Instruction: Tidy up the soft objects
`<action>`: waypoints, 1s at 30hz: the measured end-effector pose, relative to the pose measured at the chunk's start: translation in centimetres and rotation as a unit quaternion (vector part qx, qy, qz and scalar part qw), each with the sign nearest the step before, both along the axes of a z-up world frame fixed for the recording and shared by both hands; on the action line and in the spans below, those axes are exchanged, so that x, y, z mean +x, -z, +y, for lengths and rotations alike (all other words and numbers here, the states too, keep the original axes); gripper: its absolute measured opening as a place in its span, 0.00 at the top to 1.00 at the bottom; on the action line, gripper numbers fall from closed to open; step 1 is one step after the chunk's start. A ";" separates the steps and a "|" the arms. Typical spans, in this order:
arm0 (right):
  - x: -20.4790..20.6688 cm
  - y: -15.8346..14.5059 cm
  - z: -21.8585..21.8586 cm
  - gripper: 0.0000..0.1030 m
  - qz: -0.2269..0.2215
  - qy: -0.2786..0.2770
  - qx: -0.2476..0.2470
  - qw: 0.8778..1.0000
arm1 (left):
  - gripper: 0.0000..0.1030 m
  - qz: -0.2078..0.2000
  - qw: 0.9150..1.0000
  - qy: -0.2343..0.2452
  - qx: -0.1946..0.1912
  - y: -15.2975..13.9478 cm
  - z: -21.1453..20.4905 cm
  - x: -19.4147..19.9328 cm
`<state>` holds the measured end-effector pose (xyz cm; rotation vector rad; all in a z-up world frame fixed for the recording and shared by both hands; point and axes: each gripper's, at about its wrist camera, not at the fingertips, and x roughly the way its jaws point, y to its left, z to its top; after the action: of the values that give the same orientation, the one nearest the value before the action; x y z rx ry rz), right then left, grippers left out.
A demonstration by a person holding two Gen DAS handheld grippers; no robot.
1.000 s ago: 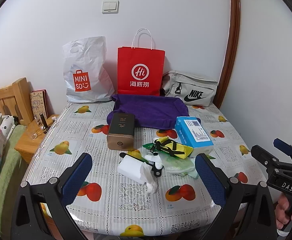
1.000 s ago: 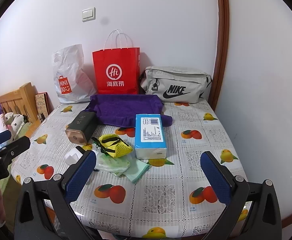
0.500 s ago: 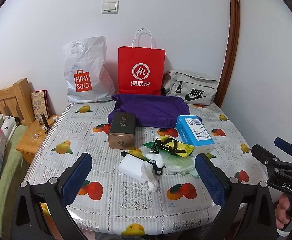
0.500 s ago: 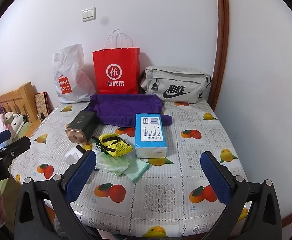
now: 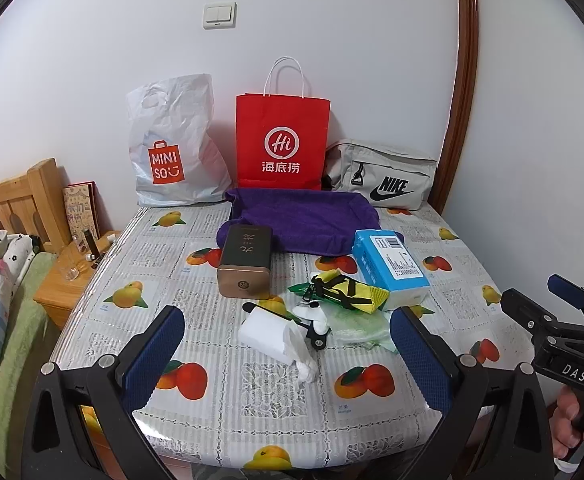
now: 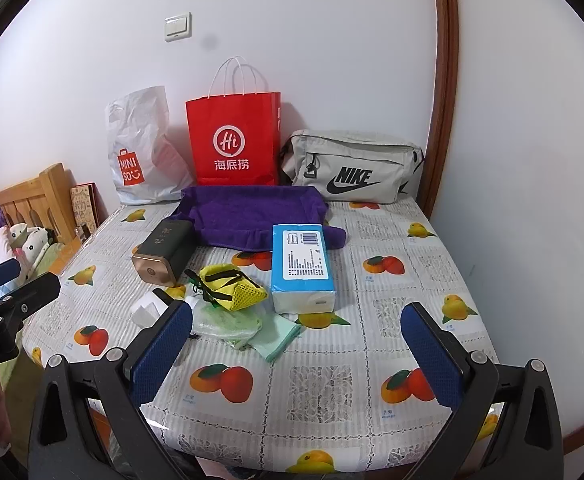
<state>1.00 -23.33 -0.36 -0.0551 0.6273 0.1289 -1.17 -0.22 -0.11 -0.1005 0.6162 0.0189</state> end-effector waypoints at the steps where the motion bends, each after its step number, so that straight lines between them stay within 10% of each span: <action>1: 0.0 0.0 0.0 0.00 0.000 0.000 0.001 1.000 | 0.00 0.000 1.000 0.000 0.001 0.0 0.0 0.0; 30: -0.4 0.0 -0.5 0.00 -0.006 0.002 0.006 1.000 | 0.00 0.003 1.000 -0.002 0.005 0.1 0.0 -0.2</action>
<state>0.62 -23.85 -0.32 -0.0428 0.6141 0.1286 -1.32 -0.19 -0.18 -0.0910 0.6211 0.0260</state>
